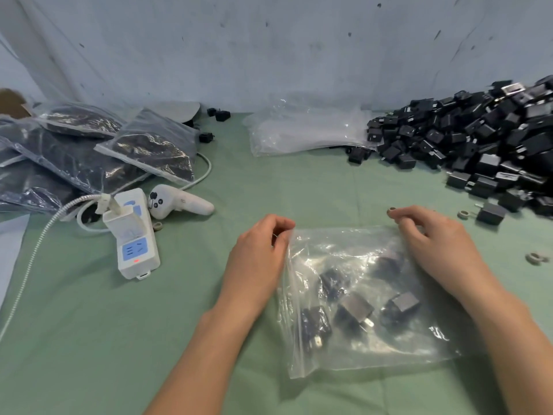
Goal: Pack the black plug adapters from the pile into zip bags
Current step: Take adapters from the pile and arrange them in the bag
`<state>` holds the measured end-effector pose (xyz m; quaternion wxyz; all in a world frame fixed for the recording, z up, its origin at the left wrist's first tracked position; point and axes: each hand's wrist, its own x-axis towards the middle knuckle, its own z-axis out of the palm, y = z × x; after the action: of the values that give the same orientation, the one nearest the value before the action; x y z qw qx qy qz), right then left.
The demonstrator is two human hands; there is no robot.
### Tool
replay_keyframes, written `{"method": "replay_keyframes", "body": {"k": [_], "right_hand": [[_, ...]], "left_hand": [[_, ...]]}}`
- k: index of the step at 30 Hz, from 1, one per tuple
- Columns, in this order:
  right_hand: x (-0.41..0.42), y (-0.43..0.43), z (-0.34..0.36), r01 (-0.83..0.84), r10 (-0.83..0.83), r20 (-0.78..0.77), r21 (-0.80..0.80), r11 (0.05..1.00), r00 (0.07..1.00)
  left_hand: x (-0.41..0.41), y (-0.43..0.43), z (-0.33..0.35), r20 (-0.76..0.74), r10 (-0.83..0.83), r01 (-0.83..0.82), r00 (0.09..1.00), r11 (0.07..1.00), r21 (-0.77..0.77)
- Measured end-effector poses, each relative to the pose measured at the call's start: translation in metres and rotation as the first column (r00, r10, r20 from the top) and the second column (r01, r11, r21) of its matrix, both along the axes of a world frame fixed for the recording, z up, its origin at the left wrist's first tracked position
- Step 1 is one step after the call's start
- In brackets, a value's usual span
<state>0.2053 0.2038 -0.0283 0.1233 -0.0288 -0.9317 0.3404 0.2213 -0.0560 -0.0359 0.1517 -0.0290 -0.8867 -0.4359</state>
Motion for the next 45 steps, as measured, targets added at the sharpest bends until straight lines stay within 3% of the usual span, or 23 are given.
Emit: {"method": "replay_keyframes", "body": {"k": [10, 15, 18, 22, 26, 30, 36, 40, 43, 45], "right_hand": [[-0.003, 0.002, -0.003, -0.024, 0.023, -0.043, -0.035, 0.999, 0.999], [-0.001, 0.011, 0.007, 0.021, -0.037, -0.157, -0.103, 0.994, 0.987], [0.001, 0.029, 0.006, 0.086, -0.100, -0.125, -0.112, 0.990, 0.987], [0.004, 0.048, -0.001, 0.120, -0.126, -0.048, -0.108, 0.987, 0.991], [0.003, 0.057, -0.002, 0.099, -0.100, -0.008, -0.128, 0.987, 0.995], [0.000, 0.062, -0.005, 0.068, -0.066, 0.022, -0.118, 0.991, 0.998], [-0.005, 0.067, -0.011, 0.015, -0.006, 0.089, -0.107, 0.994, 0.996], [-0.007, 0.068, -0.016, 0.007, -0.001, 0.095, -0.061, 0.998, 0.995], [-0.008, 0.069, -0.018, 0.004, 0.000, 0.091, -0.040, 0.999, 0.996], [-0.008, 0.070, -0.019, -0.002, 0.006, 0.089, -0.040, 0.999, 0.996]], "left_hand": [[0.016, -0.016, -0.003, 0.056, 0.195, -0.189, 0.979, 0.977, -0.100], [0.046, -0.028, -0.006, -0.030, -0.102, 0.088, 0.994, 0.950, -0.301], [0.051, -0.020, -0.005, 0.052, -0.284, 0.284, 0.957, 0.893, -0.350], [0.044, 0.001, -0.004, 0.204, -0.397, 0.439, 0.895, 0.866, -0.240], [0.029, 0.032, 0.001, 0.223, -0.478, 0.526, 0.850, 0.797, -0.296], [0.011, 0.057, 0.004, 0.312, -0.530, 0.595, 0.788, 0.786, -0.168], [-0.008, 0.098, 0.004, 0.314, -0.427, 0.480, 0.848, 0.869, -0.116], [-0.008, 0.115, 0.010, 0.337, -0.447, 0.495, 0.829, 0.866, -0.068], [-0.006, 0.117, 0.011, 0.321, -0.391, 0.447, 0.863, 0.887, -0.119], [-0.005, 0.114, 0.010, 0.363, -0.360, 0.409, 0.860, 0.910, -0.068]]}}
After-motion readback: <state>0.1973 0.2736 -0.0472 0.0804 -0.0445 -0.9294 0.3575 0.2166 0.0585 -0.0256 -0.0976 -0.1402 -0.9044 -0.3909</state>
